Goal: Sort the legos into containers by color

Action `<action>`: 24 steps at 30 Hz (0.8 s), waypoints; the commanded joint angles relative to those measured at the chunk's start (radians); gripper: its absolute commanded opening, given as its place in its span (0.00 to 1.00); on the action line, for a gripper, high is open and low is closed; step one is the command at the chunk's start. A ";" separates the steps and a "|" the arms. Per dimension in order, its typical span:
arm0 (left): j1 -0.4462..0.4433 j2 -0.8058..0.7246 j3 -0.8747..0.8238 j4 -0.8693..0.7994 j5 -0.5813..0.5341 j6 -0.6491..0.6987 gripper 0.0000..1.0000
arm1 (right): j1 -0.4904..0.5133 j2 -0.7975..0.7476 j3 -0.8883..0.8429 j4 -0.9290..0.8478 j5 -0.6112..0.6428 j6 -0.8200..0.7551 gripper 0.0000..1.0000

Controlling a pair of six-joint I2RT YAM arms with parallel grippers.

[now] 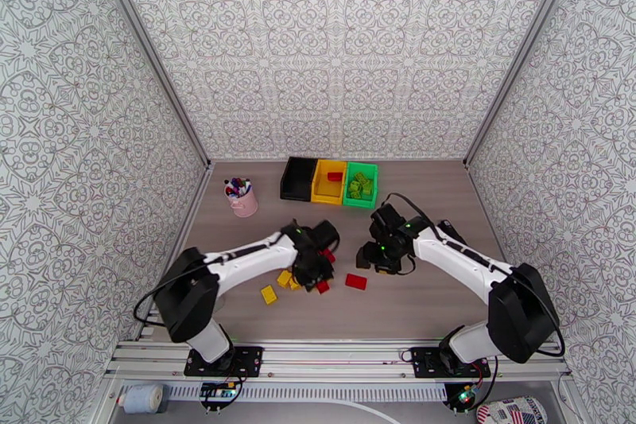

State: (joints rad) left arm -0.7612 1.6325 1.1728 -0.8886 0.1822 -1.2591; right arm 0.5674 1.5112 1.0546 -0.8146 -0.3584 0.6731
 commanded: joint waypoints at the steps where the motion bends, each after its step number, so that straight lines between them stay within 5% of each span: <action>1: 0.127 -0.019 0.071 0.054 0.017 0.153 0.33 | -0.008 0.065 0.084 0.089 -0.117 0.024 0.59; 10: 0.398 0.304 0.572 0.081 0.196 0.394 0.33 | -0.018 0.181 0.266 0.013 -0.052 0.030 0.58; 19: 0.466 0.758 1.214 0.060 0.318 0.375 0.36 | -0.075 0.159 0.244 -0.030 0.027 0.071 0.58; 24: 0.476 0.863 1.286 0.204 0.392 0.289 0.45 | -0.091 0.122 0.222 -0.066 0.076 0.077 0.59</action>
State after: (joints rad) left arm -0.2928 2.4554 2.4161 -0.7536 0.4950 -0.9215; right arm 0.4831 1.6772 1.2938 -0.8337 -0.3363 0.7341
